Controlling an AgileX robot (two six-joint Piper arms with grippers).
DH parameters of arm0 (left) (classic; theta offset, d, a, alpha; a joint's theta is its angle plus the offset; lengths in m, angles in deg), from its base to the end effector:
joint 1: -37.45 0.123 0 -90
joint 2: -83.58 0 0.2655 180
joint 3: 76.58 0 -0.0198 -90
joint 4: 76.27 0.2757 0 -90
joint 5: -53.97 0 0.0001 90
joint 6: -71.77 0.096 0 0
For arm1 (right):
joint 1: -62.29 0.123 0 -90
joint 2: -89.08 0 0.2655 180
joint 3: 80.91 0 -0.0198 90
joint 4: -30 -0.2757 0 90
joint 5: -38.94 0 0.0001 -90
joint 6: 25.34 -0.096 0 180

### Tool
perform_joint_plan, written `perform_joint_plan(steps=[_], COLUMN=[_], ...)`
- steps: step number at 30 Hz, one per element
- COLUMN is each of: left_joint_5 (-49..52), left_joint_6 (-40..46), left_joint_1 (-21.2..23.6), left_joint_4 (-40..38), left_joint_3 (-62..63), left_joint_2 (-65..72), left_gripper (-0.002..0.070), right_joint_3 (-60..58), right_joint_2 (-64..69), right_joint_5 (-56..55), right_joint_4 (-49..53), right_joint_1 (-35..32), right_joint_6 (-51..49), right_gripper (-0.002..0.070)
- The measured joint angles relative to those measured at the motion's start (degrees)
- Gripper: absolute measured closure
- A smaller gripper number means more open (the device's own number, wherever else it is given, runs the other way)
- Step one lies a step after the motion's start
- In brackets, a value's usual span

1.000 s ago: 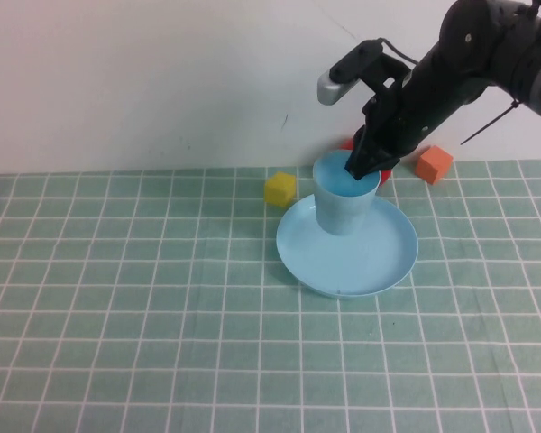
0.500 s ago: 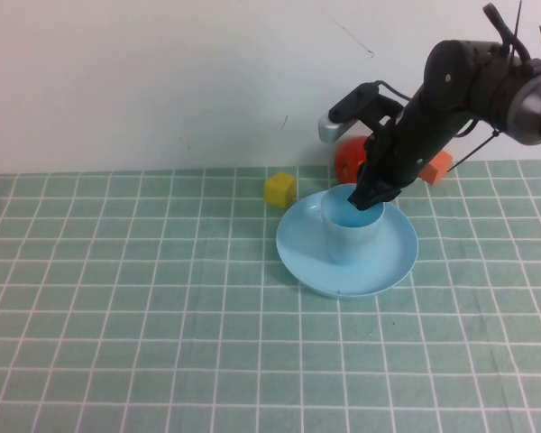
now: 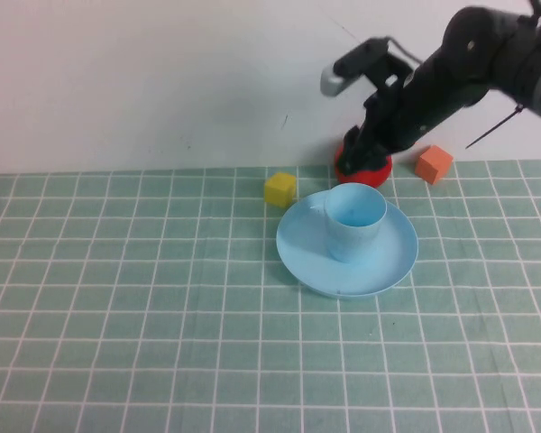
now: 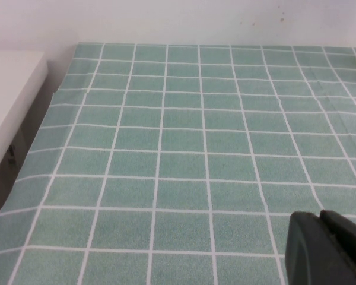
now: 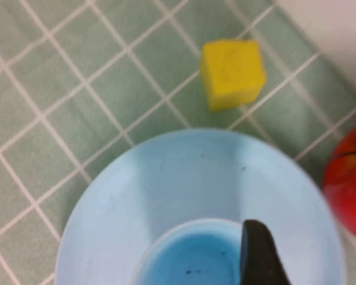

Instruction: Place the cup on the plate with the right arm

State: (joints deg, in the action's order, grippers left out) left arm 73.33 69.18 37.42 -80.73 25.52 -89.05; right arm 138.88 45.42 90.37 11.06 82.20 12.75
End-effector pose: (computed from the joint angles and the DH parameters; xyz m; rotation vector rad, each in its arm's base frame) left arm 0.1027 -0.0025 0.1753 -0.0896 1.8242 -0.1076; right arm 0.4802 0.1998 0.2171 -1.0776 2.2908 0.2852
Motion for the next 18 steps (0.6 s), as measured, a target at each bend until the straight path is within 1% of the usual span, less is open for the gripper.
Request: perform_joint_plan(steps=[3,5,6,8,9,10,12,15,18], left_joint_5=[0.00,0.00,0.00,0.00,0.00,0.00,0.00,0.00,0.00], left_joint_6=[0.00,0.00,0.00,0.00,0.00,0.00,0.00,0.00,0.00], left_joint_1=[0.03,0.03,0.00,0.00,0.03,0.00,0.00,0.00,0.00], left_joint_4=[-0.10,-0.10,-0.10,-0.10,-0.10,-0.10,-0.10,-0.10,-0.10], left_joint_3=[0.00,0.00,0.00,0.00,0.00,0.00,0.00,0.00,0.00], left_joint_2=[0.00,0.00,0.00,0.00,0.00,0.00,0.00,0.00,0.00], left_gripper=[0.0678,0.0678,0.0678,0.0678,0.0678,0.0678,0.0678,0.0678,0.0678], right_joint_3=[2.00,3.04,3.54,3.77,3.77,3.77,3.52,1.90,-1.25], right_joint_2=[-3.67,-6.73,-8.35,-11.41,-13.04,-14.59,-17.31,-21.90,-26.58], right_joint_5=[0.79,2.62,4.00,7.08,8.74,10.26,11.48,12.63,13.44], right_joint_4=[-0.20,0.53,1.76,5.50,8.22,10.81,13.34,12.63,10.51], right_joint_1=[-1.21,-2.23,-2.73,-3.79,-4.30,-5.03,-7.23,-12.24,-17.29], right_joint_6=[0.11,0.13,0.16,0.59,0.96,0.96,-0.32,-1.09,-1.18], right_gripper=[0.0321,0.0353,0.0389,0.0484,0.0547,0.0591,0.0638,0.0666,0.0673])
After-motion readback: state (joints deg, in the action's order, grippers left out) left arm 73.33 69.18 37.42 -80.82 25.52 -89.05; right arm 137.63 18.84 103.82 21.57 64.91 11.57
